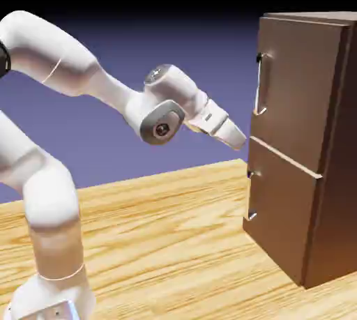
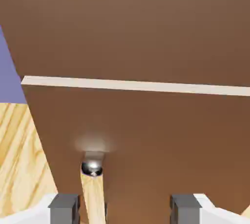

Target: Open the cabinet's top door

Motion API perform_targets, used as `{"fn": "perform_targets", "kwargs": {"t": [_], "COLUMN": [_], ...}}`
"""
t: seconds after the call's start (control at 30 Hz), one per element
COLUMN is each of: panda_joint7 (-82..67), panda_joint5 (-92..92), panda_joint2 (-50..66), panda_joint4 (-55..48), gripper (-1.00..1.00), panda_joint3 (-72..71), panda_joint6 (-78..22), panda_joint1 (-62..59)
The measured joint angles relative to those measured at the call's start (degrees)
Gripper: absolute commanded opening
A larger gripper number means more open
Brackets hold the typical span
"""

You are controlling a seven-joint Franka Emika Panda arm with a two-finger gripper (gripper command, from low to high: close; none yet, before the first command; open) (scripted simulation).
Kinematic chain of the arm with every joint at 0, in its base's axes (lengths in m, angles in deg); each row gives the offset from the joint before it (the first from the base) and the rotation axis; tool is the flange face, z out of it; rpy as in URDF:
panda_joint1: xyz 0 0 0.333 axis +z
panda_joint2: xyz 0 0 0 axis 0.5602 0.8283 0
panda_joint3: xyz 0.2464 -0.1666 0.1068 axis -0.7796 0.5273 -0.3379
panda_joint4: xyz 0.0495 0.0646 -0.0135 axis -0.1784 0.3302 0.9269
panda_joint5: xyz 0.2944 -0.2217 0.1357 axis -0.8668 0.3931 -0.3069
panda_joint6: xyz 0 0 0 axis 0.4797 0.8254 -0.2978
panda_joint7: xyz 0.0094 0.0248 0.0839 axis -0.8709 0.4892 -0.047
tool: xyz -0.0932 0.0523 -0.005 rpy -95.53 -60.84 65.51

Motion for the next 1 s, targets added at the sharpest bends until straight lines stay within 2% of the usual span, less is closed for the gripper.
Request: {"fn": "perform_targets", "kwargs": {"t": [1.0], "panda_joint7": [24.6], "panda_joint5": [-74.8], "panda_joint2": [-7.0], "panda_joint4": [-10.8], "gripper": [0.00], "panda_joint3": [-23.7], "panda_joint6": [-4.9], "panda_joint1": [-23.2]}}
